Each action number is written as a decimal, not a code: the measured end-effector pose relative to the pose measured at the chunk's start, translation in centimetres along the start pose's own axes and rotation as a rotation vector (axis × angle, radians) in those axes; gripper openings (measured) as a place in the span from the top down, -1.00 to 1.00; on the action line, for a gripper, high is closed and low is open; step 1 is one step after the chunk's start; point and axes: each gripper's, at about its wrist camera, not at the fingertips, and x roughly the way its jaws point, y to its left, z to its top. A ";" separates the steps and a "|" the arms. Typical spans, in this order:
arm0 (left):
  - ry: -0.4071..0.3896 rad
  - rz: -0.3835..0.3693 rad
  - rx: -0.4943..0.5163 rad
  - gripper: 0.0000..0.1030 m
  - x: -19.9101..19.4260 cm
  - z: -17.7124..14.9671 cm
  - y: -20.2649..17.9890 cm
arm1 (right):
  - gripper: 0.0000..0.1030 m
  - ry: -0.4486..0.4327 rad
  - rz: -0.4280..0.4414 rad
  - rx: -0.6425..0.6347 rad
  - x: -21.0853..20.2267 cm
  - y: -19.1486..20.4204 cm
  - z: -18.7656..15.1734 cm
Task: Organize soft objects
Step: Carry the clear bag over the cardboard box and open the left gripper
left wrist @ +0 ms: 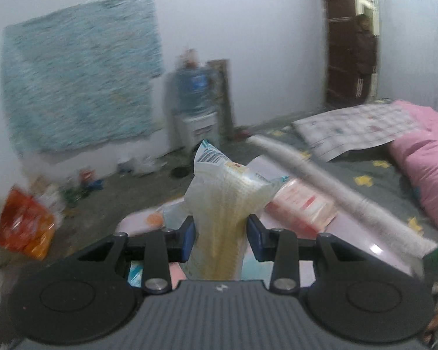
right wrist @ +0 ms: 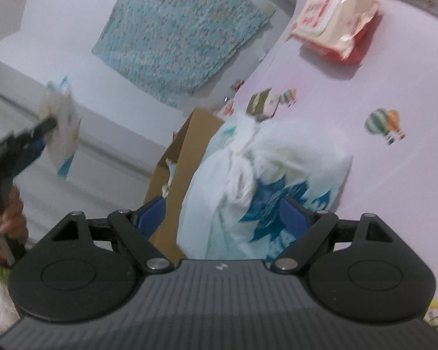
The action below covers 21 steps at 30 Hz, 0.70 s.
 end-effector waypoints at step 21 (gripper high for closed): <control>0.649 0.109 0.086 0.01 7.6 -16.4 6.9 | -0.68 0.053 -0.041 -0.028 1.1 3.1 -2.7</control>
